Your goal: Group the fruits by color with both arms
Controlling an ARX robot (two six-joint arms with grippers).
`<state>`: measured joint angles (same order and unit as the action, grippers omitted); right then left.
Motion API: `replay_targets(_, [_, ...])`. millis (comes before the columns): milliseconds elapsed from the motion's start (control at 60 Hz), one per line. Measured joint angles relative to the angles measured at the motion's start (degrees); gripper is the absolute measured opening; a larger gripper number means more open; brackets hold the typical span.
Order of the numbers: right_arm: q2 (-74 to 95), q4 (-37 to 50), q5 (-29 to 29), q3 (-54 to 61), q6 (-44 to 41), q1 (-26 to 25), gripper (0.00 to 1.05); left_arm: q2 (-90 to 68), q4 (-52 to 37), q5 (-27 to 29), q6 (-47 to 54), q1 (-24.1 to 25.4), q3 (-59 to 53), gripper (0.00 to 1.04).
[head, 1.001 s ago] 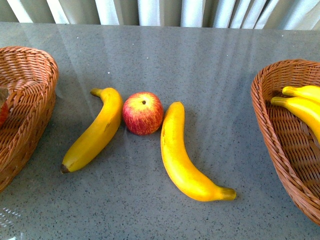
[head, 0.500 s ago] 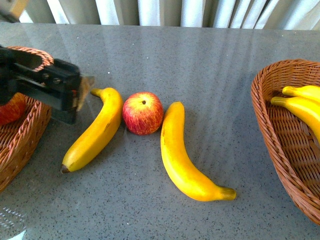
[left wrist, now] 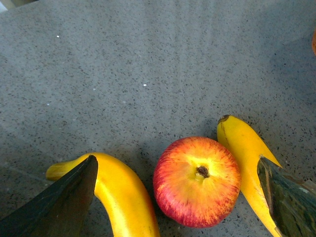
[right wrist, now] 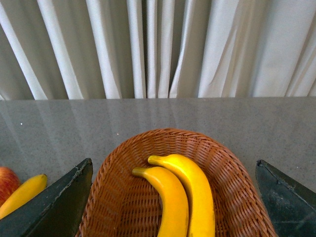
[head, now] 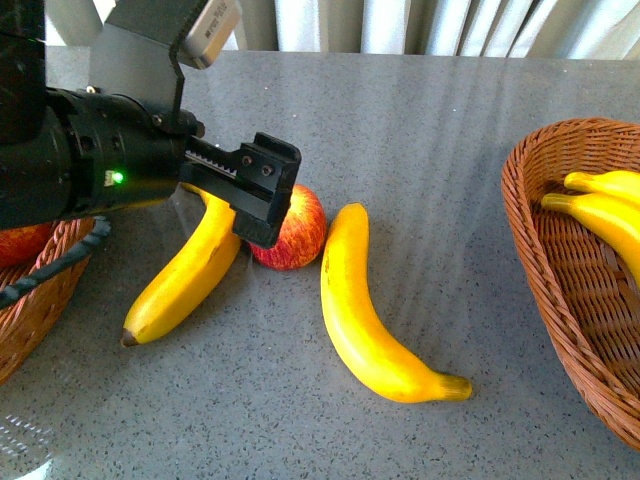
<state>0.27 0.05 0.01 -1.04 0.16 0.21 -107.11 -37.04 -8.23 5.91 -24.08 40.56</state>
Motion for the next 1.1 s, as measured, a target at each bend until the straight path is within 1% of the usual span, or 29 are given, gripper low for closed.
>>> replay_targets(467, [0.0,0.0,0.0,0.0,0.0,0.0,0.96,-5.0,-0.1,-0.9,-0.9,-2.1,1.6,0.96])
replay_targets(1101, [0.0,0.0,0.0,0.0,0.0,0.0,0.96,-9.0,-0.2,0.0,-1.4,-0.8,3.9,0.96])
